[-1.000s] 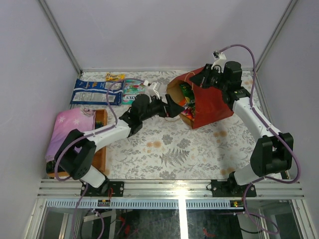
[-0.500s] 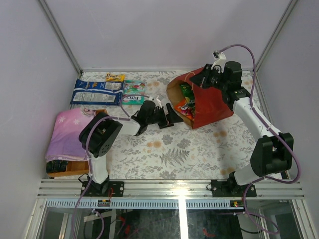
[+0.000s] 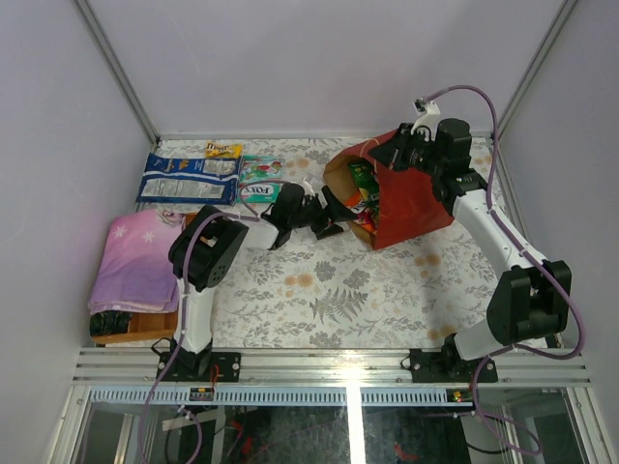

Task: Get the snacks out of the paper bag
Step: Take out the snack from the paper bag.

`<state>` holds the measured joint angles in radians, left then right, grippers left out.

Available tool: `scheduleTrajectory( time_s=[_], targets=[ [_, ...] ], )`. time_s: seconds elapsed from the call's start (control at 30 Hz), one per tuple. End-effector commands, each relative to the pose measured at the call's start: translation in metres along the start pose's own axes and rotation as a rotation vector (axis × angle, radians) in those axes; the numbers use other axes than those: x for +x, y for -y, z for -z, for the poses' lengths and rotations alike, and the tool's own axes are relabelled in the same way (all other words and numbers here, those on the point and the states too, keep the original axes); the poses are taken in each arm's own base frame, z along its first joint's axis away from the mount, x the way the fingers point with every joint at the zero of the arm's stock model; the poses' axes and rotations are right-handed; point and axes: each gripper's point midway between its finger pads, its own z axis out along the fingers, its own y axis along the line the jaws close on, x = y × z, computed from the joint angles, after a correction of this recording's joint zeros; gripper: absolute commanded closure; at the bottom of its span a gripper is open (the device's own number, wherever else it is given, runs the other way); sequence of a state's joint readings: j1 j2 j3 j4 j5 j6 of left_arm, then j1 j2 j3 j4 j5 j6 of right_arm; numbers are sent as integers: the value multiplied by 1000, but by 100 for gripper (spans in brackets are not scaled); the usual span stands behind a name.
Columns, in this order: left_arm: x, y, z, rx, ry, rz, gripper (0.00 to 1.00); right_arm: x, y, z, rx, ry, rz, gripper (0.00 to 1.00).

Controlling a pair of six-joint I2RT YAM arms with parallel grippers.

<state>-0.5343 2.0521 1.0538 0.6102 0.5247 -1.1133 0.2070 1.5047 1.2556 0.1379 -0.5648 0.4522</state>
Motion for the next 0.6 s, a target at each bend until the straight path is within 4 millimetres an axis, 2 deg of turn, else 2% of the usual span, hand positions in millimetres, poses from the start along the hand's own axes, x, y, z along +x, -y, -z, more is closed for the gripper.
scheduleTrajectory(
  time_s=[0.0,0.2,0.37,0.47,0.57],
  targets=[
    [-22,5,11,-26,23,-35,20,-26,-22,12,-31,71,75,100],
    [-16,-8,14,-89,-3,-59,23,-25,-21,10,-35,65,75,100],
    [-19,-13,29,-150,19,-135,25,-23,-20,9,-33,59,76,100],
    [-13,-2,33,-101,-37,-243,22,-23,-19,8,-36,58,73,100],
    [7,24,40,12,-156,-448,20,-22,-19,6,-40,55,69,100]
  ],
)
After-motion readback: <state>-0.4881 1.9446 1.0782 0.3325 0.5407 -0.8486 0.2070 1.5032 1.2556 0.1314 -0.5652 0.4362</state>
